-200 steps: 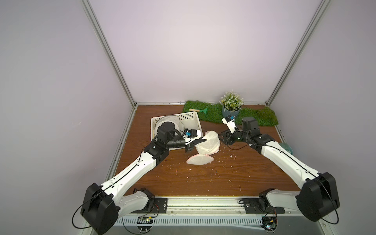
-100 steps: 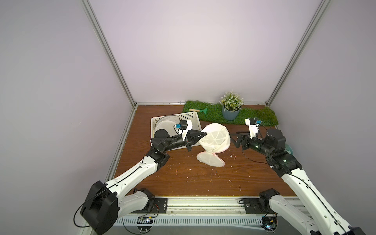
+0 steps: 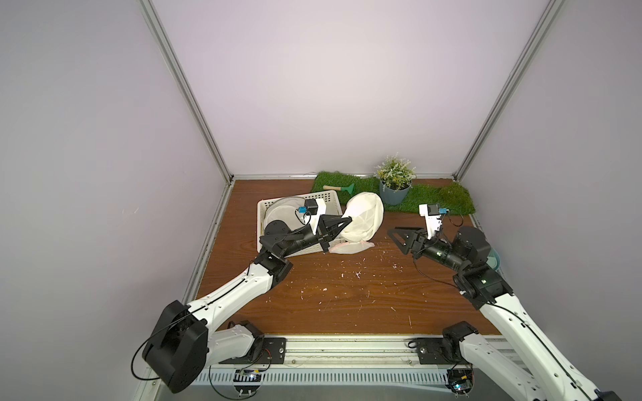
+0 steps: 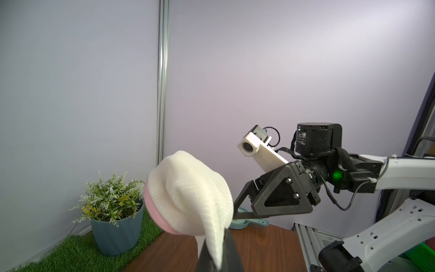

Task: Turn the laundry bag inside out
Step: Turn over the laundry bag.

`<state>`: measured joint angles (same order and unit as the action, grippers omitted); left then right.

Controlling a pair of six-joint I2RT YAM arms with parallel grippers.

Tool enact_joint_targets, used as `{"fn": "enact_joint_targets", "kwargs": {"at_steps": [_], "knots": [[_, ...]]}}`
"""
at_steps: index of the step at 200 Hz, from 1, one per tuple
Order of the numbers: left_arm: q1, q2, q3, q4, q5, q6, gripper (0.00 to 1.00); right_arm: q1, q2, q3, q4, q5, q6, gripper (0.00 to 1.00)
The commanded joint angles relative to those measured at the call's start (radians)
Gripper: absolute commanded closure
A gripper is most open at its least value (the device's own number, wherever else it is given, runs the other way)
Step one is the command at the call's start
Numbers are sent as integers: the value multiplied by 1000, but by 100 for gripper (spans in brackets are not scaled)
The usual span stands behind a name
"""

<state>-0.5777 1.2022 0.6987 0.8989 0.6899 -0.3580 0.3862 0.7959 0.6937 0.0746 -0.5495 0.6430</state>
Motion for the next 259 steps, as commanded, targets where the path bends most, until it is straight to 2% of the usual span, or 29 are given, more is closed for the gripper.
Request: {"fn": "enact_joint_targets", "kwargs": {"at_steps": [1, 43, 63, 83, 108, 125, 169, 188, 213, 239, 259], "knots": [[-14, 8, 34, 81, -3, -49, 100, 41, 35, 3, 209, 33, 43, 33], [-20, 11, 36, 121, 23, -102, 100, 56, 93, -11, 326, 104, -3, 36], [-19, 10, 34, 140, 32, -125, 100, 56, 113, 0, 339, 102, -12, 45], [-19, 8, 32, 151, 38, -137, 100, 55, 111, 7, 319, 134, -29, 60], [-20, 8, 29, 166, 52, -156, 100, 50, 87, 0, 295, 195, -45, 87], [-20, 7, 28, 180, 71, -169, 100, 41, 77, -5, 295, 213, -43, 100], [-20, 2, 27, 234, 142, -199, 100, -23, 108, 1, 297, 220, -31, 100], [-20, 7, 31, 292, 187, -244, 100, -67, 155, 12, 311, 161, -25, 100], [-20, 26, 35, 401, 235, -334, 100, -75, 233, 14, 309, 71, -56, 100], [-21, 56, 33, 500, 219, -407, 100, -74, 287, -25, 365, -57, -55, 84], [-21, 112, 2, 676, 159, -513, 100, -73, 273, -56, 425, -116, -39, 68]]}}
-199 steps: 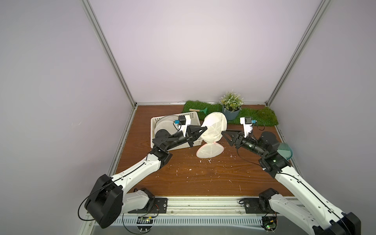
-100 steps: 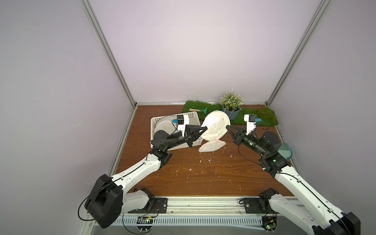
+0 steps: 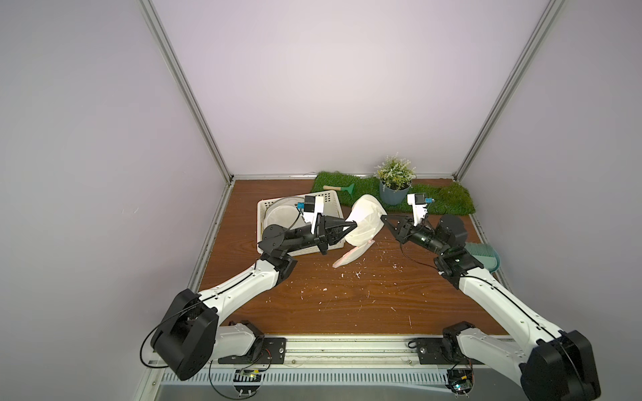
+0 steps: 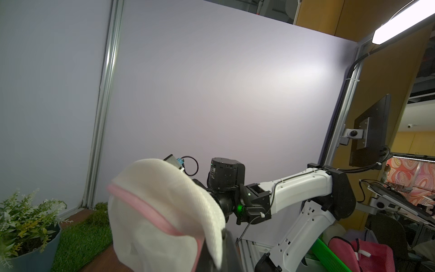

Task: Turn the laundry bag inside out
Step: Turn over the laundry bag.

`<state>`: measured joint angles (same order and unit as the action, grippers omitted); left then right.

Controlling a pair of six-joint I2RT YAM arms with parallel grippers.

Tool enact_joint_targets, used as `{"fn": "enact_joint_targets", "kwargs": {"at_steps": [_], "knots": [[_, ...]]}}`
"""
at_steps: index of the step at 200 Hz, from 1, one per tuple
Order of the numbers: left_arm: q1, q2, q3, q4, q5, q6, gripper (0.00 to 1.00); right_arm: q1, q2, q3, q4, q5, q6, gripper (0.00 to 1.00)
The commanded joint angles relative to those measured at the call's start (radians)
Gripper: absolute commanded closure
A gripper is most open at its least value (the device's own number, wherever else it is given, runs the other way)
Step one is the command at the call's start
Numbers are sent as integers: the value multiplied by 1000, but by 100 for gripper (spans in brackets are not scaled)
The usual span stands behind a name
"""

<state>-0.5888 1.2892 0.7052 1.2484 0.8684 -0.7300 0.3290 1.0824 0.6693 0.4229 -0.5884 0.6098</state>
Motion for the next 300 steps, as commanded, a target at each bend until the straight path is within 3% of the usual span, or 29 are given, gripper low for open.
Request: {"fn": "enact_joint_targets", "kwargs": {"at_steps": [1, 22, 56, 84, 109, 137, 161, 205, 217, 243, 274, 300], "knots": [[-10, 29, -6, 338, -22, -146, 100, -16, -16, -32, 78, -77, -6, 67], [0, 93, -16, 425, -39, -226, 100, -17, -82, -17, 2, -29, -85, 46], [6, 97, -12, 259, -70, -190, 100, -18, -211, 21, -211, 165, -325, 32], [5, 50, 5, -13, -77, -48, 100, -18, -310, 9, -264, 156, -495, 28], [12, 27, 4, -142, -76, 23, 100, -17, -364, 1, -274, 135, -593, 28], [25, 15, 12, -263, -73, 109, 100, -18, -361, 32, -333, 103, -683, 27], [27, -4, 57, -470, -73, 238, 100, -18, -341, 53, -411, 65, -755, 27], [81, -48, 74, -566, -54, 302, 100, -18, -347, -53, -396, 245, -618, 27], [93, -59, 74, -580, -54, 312, 100, -18, -359, -87, -400, 203, -581, 26], [106, -69, 84, -604, -40, 331, 100, -18, -379, -133, -403, -28, -548, 23], [114, -73, 95, -661, 39, 381, 100, -18, -389, -77, -388, 31, -502, 27], [133, -69, 95, -670, 133, 385, 100, -19, -336, 20, -362, 0, -479, 31]]}}
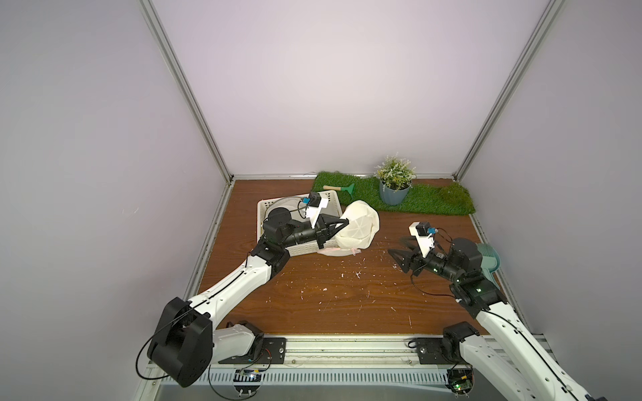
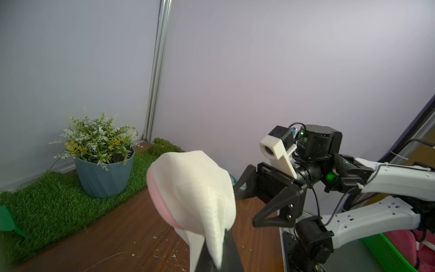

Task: Turn the laundry bag inside out
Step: Turn over the laundry bag.

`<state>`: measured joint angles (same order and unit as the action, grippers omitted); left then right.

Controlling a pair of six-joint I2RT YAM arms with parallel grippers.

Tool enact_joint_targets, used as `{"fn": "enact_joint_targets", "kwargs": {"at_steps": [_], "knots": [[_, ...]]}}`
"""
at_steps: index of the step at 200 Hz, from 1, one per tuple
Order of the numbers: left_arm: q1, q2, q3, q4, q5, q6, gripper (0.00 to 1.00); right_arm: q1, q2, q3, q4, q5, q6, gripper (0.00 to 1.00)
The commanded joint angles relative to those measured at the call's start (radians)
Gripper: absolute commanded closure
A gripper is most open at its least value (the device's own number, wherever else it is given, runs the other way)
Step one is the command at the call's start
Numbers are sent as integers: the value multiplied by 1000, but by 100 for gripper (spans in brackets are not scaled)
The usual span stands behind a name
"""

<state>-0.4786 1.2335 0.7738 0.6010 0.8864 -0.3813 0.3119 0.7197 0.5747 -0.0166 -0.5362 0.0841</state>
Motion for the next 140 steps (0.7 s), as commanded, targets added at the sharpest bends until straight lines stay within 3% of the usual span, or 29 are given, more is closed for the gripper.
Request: {"fn": "enact_joint_targets", "kwargs": {"at_steps": [1, 37, 59, 90, 121, 140], "knots": [[23, -13, 26, -23, 119, 35, 100, -2, 30, 118, 78, -53, 47, 31], [28, -3, 35, 8, 280, 74, 100, -13, 132, 239, 97, -143, 92, 37], [28, -18, 30, 28, 345, 122, 100, -30, 171, 278, 134, -198, 162, 34], [28, -42, 1, 197, 434, 106, 100, -46, 225, 313, 164, -317, 276, 31], [28, -20, -12, 275, 512, 91, 100, -52, 214, 270, 206, -397, 358, 27], [28, -7, -23, 301, 529, 92, 100, -53, 207, 214, 328, -478, 449, 25]]}}
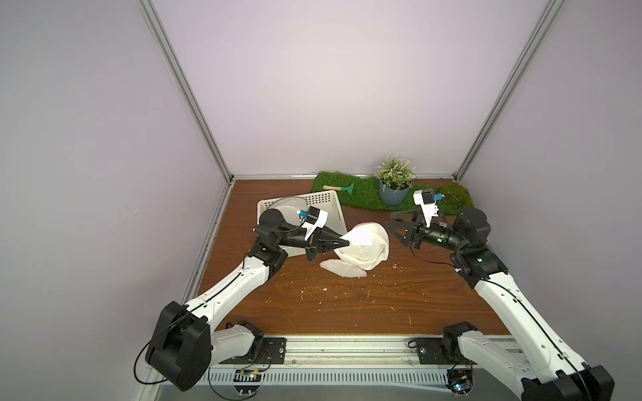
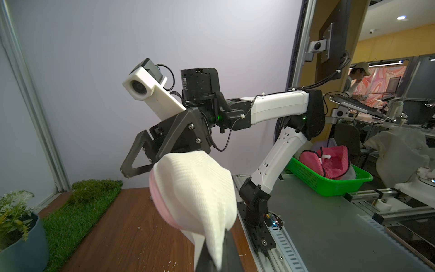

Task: Turn the laundry bag inside out
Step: Turn over the laundry bag.

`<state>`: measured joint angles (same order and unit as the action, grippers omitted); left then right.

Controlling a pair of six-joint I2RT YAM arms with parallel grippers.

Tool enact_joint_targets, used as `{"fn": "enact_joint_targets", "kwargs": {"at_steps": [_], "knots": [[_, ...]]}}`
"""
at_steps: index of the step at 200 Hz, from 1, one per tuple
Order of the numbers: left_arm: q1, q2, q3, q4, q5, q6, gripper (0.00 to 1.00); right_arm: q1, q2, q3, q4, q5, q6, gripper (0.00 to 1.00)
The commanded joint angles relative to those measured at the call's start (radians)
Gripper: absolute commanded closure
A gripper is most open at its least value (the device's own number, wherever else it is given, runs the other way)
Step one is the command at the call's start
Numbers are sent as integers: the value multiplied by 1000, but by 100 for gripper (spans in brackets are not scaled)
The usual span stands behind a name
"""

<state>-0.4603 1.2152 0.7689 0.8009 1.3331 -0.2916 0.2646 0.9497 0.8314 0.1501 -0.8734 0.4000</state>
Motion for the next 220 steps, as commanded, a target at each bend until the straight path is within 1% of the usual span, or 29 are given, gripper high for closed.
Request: {"fn": "enact_joint_targets", "kwargs": {"at_steps": [1, 26, 37, 74, 91, 107, 173, 189, 220], "knots": [[9, 12, -19, 101, 82, 4, 100, -6, -23, -46, 172, -145, 138, 25], [9, 11, -19, 102, 57, 28, 100, -6, 7, -99, 400, -247, 335, 26], [8, 17, -14, 101, 47, 28, 100, -7, 19, -101, 443, -281, 378, 28], [8, 19, -18, 103, 27, 28, 100, -6, 24, -95, 447, -305, 389, 33], [8, 18, -18, 104, 22, 26, 100, -6, 23, -114, 502, -308, 427, 37], [8, 17, -19, 103, 17, 25, 100, -7, 20, -135, 554, -304, 456, 38], [7, 11, -12, 103, 27, 26, 100, 7, 38, -148, 565, -296, 448, 45], [6, 13, -10, 104, 27, 28, 100, 15, 40, -147, 573, -300, 456, 49], [8, 18, -9, 104, 23, 28, 100, 22, 46, -147, 588, -309, 462, 65]]}}
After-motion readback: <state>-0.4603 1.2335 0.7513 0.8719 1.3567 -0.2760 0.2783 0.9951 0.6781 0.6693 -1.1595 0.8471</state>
